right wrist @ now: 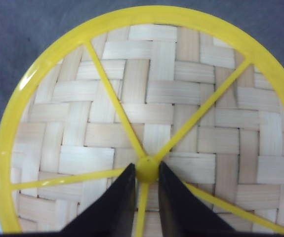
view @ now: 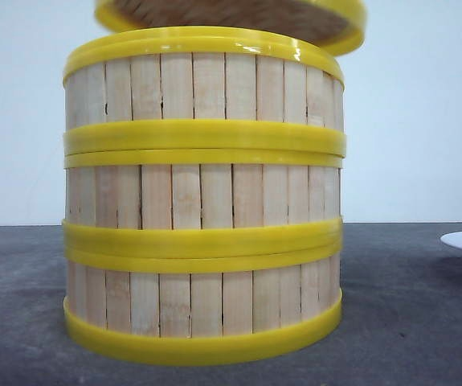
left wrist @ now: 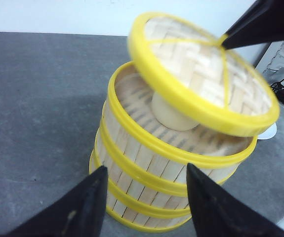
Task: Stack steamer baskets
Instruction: 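Lift the lid with the right gripper and set it on the stack top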
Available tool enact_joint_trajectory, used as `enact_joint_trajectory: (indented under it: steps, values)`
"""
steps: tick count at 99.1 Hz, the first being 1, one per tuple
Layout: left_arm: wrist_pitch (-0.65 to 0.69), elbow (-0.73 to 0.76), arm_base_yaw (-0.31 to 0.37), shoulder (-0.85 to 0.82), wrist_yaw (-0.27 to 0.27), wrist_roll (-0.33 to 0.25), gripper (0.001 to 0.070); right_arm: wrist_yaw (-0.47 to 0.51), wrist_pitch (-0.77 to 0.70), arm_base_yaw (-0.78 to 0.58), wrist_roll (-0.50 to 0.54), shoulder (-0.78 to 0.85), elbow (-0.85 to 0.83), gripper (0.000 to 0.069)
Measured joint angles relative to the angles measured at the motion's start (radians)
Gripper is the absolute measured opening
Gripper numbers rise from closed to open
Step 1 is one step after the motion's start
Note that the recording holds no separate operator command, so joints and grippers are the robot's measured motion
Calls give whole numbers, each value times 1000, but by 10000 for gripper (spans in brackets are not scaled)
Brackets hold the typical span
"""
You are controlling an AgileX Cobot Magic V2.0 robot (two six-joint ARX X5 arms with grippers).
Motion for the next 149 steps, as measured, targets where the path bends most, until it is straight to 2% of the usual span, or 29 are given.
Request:
enact_joint_trajectory:
  steps: [96,103,114,120,136,149]
  values:
    - [-20,0,0,0,0,0,299,3,-17,32,-25,82,8,54]
    - [-20,0,0,0,0,0,299,2,-27,32,-26,82,9,96]
    - [-20,0,0,0,0,0,299,3,-41,36,-26,82,9,264]
    - [-19,0,0,0,0,0,299,3,-39,37,-26,83,9,330]
    - [-19,0,0,0,0,0,299,9,-23,37,-26,85,26,367]
    - [-19,0,0,0,0,0,299,79,-24,37,-32,86,109,369]
